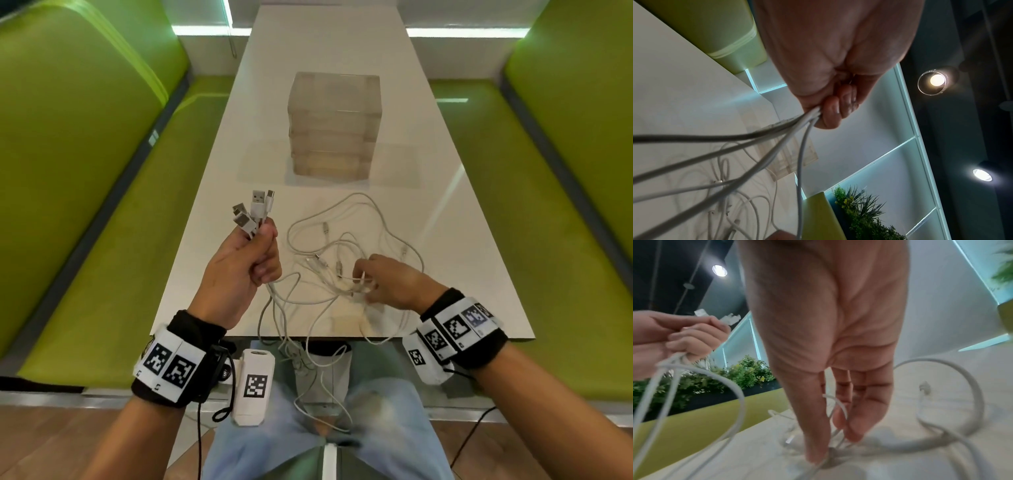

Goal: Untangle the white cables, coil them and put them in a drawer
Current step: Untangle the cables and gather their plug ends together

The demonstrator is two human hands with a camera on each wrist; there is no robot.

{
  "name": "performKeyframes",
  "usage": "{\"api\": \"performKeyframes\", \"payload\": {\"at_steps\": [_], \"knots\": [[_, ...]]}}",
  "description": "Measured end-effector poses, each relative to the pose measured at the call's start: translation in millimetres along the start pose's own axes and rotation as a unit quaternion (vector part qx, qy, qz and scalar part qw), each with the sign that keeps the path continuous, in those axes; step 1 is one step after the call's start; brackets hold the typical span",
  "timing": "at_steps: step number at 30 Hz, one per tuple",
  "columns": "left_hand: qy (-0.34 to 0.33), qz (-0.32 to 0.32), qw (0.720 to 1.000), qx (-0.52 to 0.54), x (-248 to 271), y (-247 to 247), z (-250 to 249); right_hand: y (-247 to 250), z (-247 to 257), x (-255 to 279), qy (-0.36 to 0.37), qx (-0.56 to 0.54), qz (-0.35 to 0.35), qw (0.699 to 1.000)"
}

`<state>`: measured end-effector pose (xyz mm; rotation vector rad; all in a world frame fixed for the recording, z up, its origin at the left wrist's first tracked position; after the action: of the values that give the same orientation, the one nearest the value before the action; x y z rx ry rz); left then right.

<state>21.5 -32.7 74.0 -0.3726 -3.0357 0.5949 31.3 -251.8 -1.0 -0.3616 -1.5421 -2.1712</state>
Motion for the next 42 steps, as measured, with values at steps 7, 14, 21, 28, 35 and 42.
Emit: {"api": "performKeyframes", "payload": {"at_steps": [7, 14, 21, 28, 35, 42], "knots": [[-0.003, -0.037, 0.999, -0.007, 0, 2, -1, 23, -14, -6, -0.003, -0.18, -0.175, 0.968], [-0.009, -0.014, 1.0, -0.009, -3, 0, 3, 6, -35, 2, -0.051, 0.029, -0.055, 0.997], [-0.027, -0.026, 0.997, -0.064, -2, -6, 8, 39, -14, 24, 0.077, -0.122, -0.076, 0.987], [-0.006, -0.061, 0.998, -0.005, -11, -22, 22, 69, 54, 42, 0.165, -0.396, -0.152, 0.89], [-0.019, -0.048, 0.997, 0.056, -9, -27, 22, 49, 79, 29, 0.161, -0.481, -0.123, 0.853], [-0.052, -0.038, 0.997, 0.046, -5, -27, 15, 44, 81, 27, 0.163, -0.407, -0.096, 0.894]]}}
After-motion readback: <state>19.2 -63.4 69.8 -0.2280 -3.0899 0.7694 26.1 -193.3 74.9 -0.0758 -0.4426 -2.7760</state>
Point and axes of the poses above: each hand's wrist, its own x-axis away from the middle knuckle, its own y-axis out of the back of the hand, z = x × y, the point moved 4 cm from there along -x, towards the middle knuckle, and after that the axes turned 6 degrees about -y, right-handed, at the moved point
